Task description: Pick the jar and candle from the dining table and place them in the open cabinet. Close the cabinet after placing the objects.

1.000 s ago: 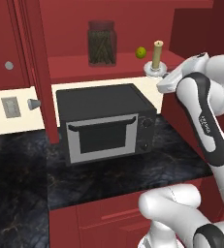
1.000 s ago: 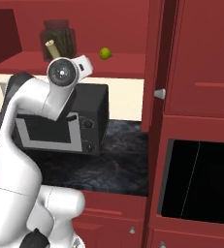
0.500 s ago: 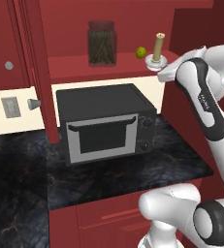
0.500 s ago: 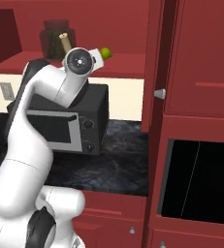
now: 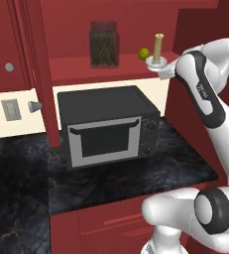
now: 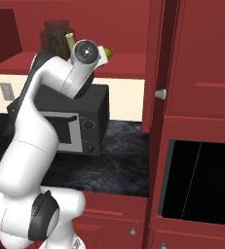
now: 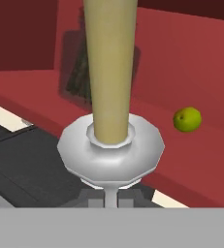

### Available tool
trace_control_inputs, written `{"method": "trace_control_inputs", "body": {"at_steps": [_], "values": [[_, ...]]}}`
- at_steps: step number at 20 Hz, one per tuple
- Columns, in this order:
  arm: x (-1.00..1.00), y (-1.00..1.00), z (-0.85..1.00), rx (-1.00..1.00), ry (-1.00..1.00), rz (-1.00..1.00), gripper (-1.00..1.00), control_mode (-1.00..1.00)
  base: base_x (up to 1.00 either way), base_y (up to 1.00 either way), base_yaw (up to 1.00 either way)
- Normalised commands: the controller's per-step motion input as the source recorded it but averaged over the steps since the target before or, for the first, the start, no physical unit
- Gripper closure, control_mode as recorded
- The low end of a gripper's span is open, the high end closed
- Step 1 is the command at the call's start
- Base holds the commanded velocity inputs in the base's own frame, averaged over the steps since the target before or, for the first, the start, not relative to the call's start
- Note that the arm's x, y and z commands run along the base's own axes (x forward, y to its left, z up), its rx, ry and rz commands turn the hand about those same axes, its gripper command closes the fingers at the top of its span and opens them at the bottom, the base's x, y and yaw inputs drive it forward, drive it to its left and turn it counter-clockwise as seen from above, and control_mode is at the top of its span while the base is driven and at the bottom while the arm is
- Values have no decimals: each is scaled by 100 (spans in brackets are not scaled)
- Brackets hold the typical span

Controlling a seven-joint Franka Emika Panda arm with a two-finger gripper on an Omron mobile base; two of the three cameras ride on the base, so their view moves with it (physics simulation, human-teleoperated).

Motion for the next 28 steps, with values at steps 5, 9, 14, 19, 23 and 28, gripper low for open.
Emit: {"method": "trace_control_inputs", "body": {"at_steps": [5,9,14,19,23,28], "values": [[30,0,-2,0,0,0,100,-100,0,0,0],[31,0,0,0,0,0,100,-100,0,0,0],[28,0,-1,0,1,0,100,-100,0,0,0],[26,0,-3,0,6,0,100,-100,0,0,0],[23,0,-1,0,6,0,100,-100,0,0,0],[19,0,-8,0,8,0,100,-100,0,0,0]]}}
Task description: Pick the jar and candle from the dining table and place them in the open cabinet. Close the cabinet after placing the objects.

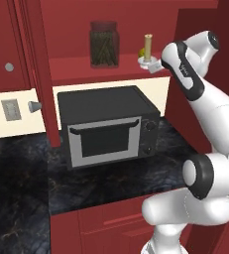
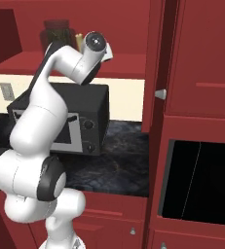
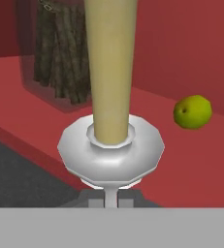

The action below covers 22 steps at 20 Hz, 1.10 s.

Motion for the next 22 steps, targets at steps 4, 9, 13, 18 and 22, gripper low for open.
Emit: {"method": "trace_control_inputs", "body": {"at_steps": [4,9,13,18,22], "values": [[17,0,-13,0,2,0,100,-100,0,0,0],[22,0,-6,1,0,0,100,-100,0,0,0],[24,0,-12,4,0,1,100,-100,0,0,0],[26,0,-13,6,2,2,100,-100,0,0,0],[27,0,-8,3,3,2,100,-100,0,0,0]]}}
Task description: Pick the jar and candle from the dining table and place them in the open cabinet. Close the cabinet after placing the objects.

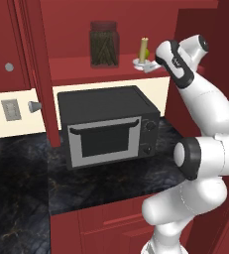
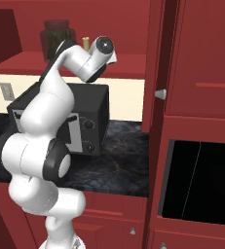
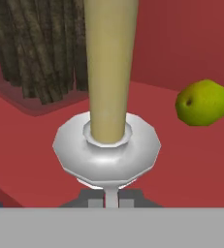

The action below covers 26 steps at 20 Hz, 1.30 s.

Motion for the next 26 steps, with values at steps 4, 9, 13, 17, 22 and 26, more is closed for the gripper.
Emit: {"method": "trace_control_inputs", "body": {"at_steps": [4,9,13,17,22,26], "values": [[34,0,0,0,10,2,100,-100,0,0,0],[31,0,0,0,12,2,100,-100,0,0,0],[7,0,-1,0,4,1,100,-100,0,0,0],[17,10,-10,0,0,3,-100,-100,0,0,0],[8,10,-2,0,-5,3,-100,-100,0,0,0],[0,8,-1,0,-9,3,-100,-100,0,0,0]]}}
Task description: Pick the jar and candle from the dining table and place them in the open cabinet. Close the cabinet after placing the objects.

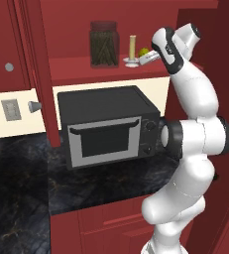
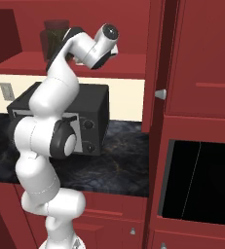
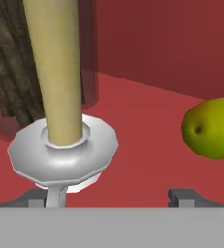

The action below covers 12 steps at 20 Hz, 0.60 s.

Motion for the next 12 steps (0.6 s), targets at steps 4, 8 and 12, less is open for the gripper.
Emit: {"method": "trace_control_inputs", "body": {"at_steps": [4,8,12], "values": [[0,5,-6,-1,-8,2,-100,-100,0,0,0],[5,1,-2,-1,-3,1,-100,-100,0,0,0],[0,0,0,0,0,0,-100,-100,0,0,0]]}}
